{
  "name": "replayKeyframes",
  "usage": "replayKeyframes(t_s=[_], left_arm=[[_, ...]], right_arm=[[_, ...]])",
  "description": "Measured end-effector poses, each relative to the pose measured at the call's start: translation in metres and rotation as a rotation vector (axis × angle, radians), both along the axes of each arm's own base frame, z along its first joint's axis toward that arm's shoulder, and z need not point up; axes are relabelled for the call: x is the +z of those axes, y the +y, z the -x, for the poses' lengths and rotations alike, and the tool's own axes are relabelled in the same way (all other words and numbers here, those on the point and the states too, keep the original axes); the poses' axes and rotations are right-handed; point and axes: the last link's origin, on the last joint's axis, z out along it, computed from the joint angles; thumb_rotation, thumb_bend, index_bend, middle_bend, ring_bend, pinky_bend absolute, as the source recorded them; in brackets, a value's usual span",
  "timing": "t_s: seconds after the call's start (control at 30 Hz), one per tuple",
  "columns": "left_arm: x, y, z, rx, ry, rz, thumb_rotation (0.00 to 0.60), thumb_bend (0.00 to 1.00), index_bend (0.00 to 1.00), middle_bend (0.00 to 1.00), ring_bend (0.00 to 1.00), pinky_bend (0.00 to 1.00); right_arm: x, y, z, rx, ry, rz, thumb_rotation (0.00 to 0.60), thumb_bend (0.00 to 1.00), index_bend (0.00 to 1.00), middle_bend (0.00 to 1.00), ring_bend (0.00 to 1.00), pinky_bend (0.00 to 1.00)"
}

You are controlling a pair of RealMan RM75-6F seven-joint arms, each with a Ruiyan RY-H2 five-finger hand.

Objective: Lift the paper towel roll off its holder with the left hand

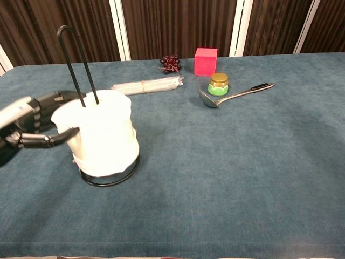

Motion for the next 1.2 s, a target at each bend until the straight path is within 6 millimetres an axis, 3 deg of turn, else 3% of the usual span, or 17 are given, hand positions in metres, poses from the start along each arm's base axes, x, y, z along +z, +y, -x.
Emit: replayKeyframes(t_s=[0.3,0.43,0.63,0.83,1.2], left_arm=[[0.042,0.017,-0.017,-0.088,0.049,-0.117,0.6,0.38,0.36,0.37,0.32,0.43],[0.076,0.02,-0.029,-0.145,0.111,-0.187,0.6,0.38,0.36,0.37,0.32,0.43],[0.131,0.018,-0.051,-0.201,0.186,-0.262,0.6,0.38,0.36,0.39,0.33,0.43],[0.173,0.015,-0.066,-0.221,0.216,-0.327,0.6,0.38,0.36,0.41,0.36,0.45],[0.228,-0.008,-0.062,-0.182,0.302,-0.455,0.6,0.38,0.36,0.43,0.36,0.45]], right_arm=[[0.002,0.0,0.0,0.0,-0.008,0.007,0.6,0.14,0.0,0.0,0.0,0.12],[0.001,0.0,0.0,-0.001,-0.006,0.0,0.6,0.14,0.0,0.0,0.0,0.12],[0.0,0.0,0.0,-0.004,-0.006,-0.005,0.6,0.14,0.0,0.0,0.0,0.12],[0.0,0.0,0.0,-0.008,-0.006,-0.007,0.6,0.14,0.0,0.0,0.0,0.12],[-0.003,-0.002,0.001,-0.018,0.003,-0.016,0.6,0.14,0.01,0.0,0.0,0.12]])
